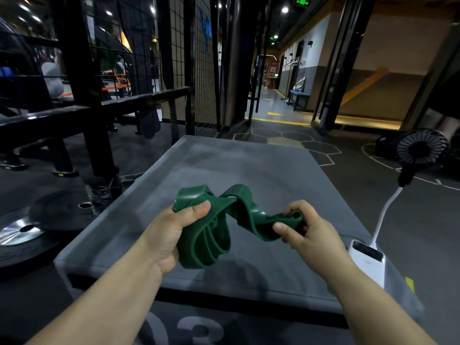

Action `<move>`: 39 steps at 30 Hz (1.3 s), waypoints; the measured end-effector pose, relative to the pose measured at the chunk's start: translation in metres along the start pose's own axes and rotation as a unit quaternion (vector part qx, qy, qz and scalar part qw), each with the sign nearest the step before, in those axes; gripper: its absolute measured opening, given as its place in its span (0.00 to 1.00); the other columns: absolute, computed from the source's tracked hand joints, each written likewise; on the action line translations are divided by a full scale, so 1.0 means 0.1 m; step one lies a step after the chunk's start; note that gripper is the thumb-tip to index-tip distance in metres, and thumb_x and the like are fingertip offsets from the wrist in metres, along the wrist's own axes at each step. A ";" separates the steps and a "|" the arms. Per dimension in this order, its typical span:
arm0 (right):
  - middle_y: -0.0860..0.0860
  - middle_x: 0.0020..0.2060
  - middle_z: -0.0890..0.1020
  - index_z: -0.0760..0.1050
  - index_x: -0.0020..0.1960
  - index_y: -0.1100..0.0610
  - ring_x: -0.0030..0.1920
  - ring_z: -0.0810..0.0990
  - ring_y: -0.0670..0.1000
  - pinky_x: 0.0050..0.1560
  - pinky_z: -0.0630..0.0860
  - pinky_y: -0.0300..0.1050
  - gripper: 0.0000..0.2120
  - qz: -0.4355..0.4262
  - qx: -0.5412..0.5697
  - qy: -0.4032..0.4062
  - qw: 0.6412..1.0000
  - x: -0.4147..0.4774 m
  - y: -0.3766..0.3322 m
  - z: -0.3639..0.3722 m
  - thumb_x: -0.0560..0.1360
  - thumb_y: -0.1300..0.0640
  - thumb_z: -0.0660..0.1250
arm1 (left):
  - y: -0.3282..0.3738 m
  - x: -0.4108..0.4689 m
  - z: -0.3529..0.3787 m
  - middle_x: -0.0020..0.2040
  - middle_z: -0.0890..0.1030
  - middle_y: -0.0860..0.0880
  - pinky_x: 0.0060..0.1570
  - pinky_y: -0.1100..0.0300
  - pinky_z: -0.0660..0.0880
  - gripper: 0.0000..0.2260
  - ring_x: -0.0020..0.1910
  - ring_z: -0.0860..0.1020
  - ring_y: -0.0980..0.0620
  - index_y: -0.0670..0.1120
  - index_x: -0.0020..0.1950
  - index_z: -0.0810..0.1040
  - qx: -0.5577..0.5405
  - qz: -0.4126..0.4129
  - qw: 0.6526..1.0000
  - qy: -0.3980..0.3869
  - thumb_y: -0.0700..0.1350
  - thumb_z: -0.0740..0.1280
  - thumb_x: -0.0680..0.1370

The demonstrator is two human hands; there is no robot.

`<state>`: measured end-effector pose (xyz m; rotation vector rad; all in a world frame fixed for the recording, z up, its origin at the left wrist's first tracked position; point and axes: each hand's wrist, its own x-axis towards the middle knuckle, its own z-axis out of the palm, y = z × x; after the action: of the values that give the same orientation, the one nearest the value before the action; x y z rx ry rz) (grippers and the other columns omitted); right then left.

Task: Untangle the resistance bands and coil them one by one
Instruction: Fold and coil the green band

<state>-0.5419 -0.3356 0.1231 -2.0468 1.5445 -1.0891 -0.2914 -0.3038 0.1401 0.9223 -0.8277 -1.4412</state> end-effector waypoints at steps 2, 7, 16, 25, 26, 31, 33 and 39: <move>0.45 0.39 0.77 0.67 0.41 0.42 0.38 0.75 0.45 0.38 0.69 0.31 0.14 -0.013 -0.051 -0.010 0.999 0.00 0.00 -0.01 0.69 0.41 0.73 | 0.01 0.01 -0.02 0.46 0.84 0.38 0.38 0.53 0.82 0.07 0.40 0.84 0.43 0.41 0.42 0.86 0.000 -0.001 1.000 0.003 0.39 0.75 0.66; 0.46 0.41 0.76 0.70 0.30 0.57 0.42 0.76 0.41 0.43 0.69 0.27 0.17 -0.054 0.115 0.080 0.989 -0.02 -0.06 0.05 0.68 0.55 0.77 | -0.01 0.02 -0.03 0.46 0.85 0.38 0.38 0.53 0.82 0.07 0.41 0.84 0.43 0.41 0.42 0.86 0.004 -0.002 1.000 -0.004 0.40 0.74 0.66; 0.49 0.23 0.71 0.65 0.35 0.53 0.21 0.69 0.47 0.21 0.63 0.35 0.15 0.308 0.445 -0.029 0.840 0.01 -0.16 0.12 0.79 0.60 0.64 | -0.08 0.01 0.03 0.46 0.85 0.40 0.37 0.55 0.81 0.10 0.42 0.84 0.44 0.43 0.44 0.85 -0.021 0.055 0.998 -0.001 0.42 0.70 0.66; 0.52 0.36 0.80 0.73 0.42 0.52 0.32 0.81 0.49 0.27 0.77 0.41 0.07 0.194 0.661 -0.171 0.705 -0.09 -0.29 0.00 0.71 0.55 0.72 | -0.06 0.10 0.03 0.44 0.85 0.40 0.38 0.52 0.80 0.25 0.39 0.84 0.42 0.40 0.59 0.79 -0.063 0.019 0.992 0.110 0.47 0.73 0.63; 0.54 0.40 0.81 0.78 0.42 0.53 0.36 0.82 0.50 0.31 0.79 0.42 0.09 0.171 0.666 -0.187 0.702 -0.09 -0.26 0.00 0.67 0.54 0.77 | -0.06 0.11 0.01 0.45 0.85 0.40 0.38 0.52 0.79 0.27 0.39 0.84 0.42 0.40 0.60 0.79 -0.068 0.010 0.990 0.119 0.48 0.74 0.63; 0.54 0.51 0.80 0.76 0.52 0.51 0.49 0.81 0.51 0.48 0.77 0.42 0.29 0.024 0.466 -0.278 0.839 -0.09 -0.07 0.00 0.54 0.60 0.84 | -0.02 0.13 -0.04 0.43 0.85 0.41 0.38 0.50 0.79 0.25 0.38 0.84 0.42 0.42 0.55 0.81 -0.063 -0.009 0.986 0.151 0.50 0.76 0.60; 0.48 0.54 0.78 0.74 0.49 0.41 0.51 0.79 0.45 0.51 0.74 0.37 0.29 -0.019 0.242 -0.230 0.943 -0.11 -0.08 0.00 0.53 0.53 0.82 | -0.01 0.13 -0.04 0.42 0.85 0.41 0.37 0.50 0.79 0.22 0.36 0.84 0.42 0.43 0.52 0.82 -0.072 -0.010 0.985 0.157 0.49 0.76 0.61; 0.40 0.58 0.61 0.63 0.53 0.37 0.53 0.74 0.42 0.50 0.72 0.29 0.32 -0.111 -0.046 -0.190 0.974 -0.11 -0.14 0.05 0.64 0.58 0.80 | 0.01 0.12 -0.04 0.40 0.85 0.42 0.42 0.50 0.79 0.10 0.34 0.84 0.44 0.44 0.44 0.83 -0.086 -0.034 0.982 0.165 0.49 0.75 0.69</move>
<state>-0.5303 -0.3211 0.1254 -2.3664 1.2161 -0.6494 -0.2880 -0.3162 0.1382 1.0291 -0.4239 -1.3472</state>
